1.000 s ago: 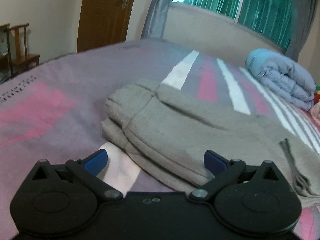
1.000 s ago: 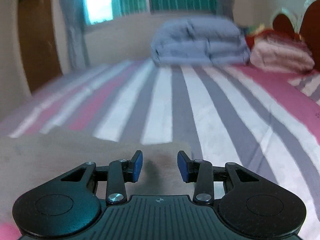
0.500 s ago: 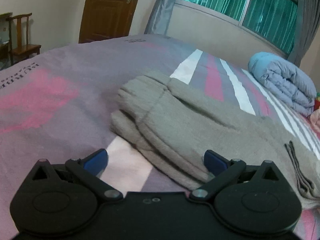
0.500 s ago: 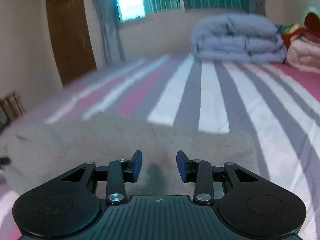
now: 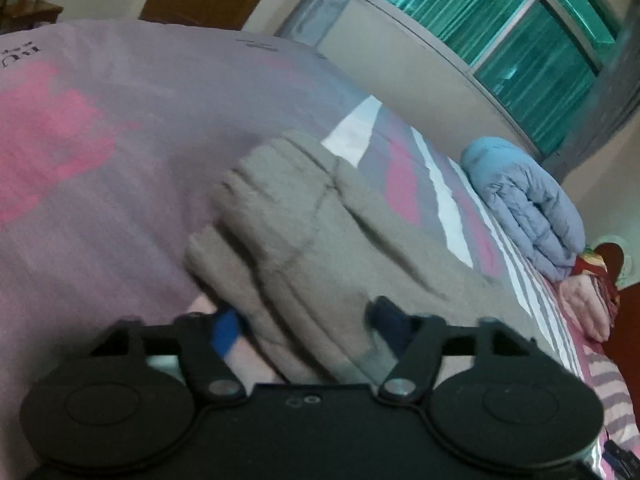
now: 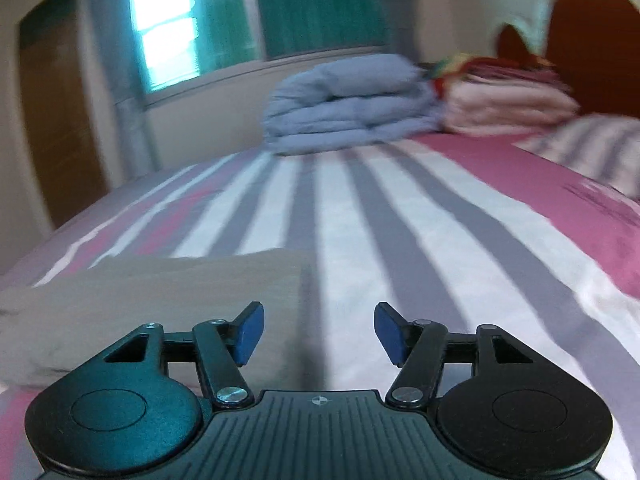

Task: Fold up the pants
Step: 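Grasp the sweatpants leg end with the left gripper and lift it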

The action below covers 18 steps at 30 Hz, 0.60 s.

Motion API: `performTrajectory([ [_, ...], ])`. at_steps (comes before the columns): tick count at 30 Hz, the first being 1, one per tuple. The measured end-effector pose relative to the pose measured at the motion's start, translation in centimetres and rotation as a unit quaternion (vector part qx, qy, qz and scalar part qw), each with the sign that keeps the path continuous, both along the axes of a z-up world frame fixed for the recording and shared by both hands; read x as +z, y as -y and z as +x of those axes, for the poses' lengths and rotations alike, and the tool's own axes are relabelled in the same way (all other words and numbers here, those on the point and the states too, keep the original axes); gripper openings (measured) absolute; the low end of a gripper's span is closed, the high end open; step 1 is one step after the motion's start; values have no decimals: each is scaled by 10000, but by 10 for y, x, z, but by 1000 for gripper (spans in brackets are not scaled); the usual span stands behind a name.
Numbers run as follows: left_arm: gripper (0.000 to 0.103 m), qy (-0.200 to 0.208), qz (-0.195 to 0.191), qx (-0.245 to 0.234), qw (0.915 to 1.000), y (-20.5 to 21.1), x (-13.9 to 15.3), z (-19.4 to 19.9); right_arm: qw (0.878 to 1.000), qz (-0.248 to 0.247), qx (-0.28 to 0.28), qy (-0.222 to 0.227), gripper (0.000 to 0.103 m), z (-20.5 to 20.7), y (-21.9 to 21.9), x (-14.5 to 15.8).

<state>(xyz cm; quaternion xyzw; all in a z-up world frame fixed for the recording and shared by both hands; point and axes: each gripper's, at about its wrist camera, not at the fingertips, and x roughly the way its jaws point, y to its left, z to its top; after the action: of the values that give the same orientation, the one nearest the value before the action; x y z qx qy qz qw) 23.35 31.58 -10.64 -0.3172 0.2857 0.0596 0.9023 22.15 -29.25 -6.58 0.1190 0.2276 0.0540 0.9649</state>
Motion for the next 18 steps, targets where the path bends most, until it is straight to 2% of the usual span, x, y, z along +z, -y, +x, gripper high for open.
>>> performTrajectory([
  [5,59,273,-90,-11,9996,-4,-9,3,9952,636,-714,-194,61,-4,21,-3],
  [7,65,373,-65,-95,9992,-3,-12,5,9933,729,-824,-355,61,-1,24,-6],
  [9,64,350,56,-125,9993,1,-11,4,9932,691,-836,-417,61,1,22,-5],
  [10,50,327,108,-77,9994,0,-11,4,9936,653,-816,-427,61,0,20,-4],
  [11,44,299,122,-4,9995,0,-11,2,9940,617,-791,-438,61,3,19,-4],
  [12,30,326,47,7,9995,-2,-12,1,9943,573,-770,-456,61,3,17,-4],
  [13,26,350,-19,-24,9994,-3,-13,0,9944,548,-771,-469,61,1,17,-3],
  [18,26,290,107,-42,9995,1,-10,2,9933,629,-848,-477,61,6,22,-6],
])
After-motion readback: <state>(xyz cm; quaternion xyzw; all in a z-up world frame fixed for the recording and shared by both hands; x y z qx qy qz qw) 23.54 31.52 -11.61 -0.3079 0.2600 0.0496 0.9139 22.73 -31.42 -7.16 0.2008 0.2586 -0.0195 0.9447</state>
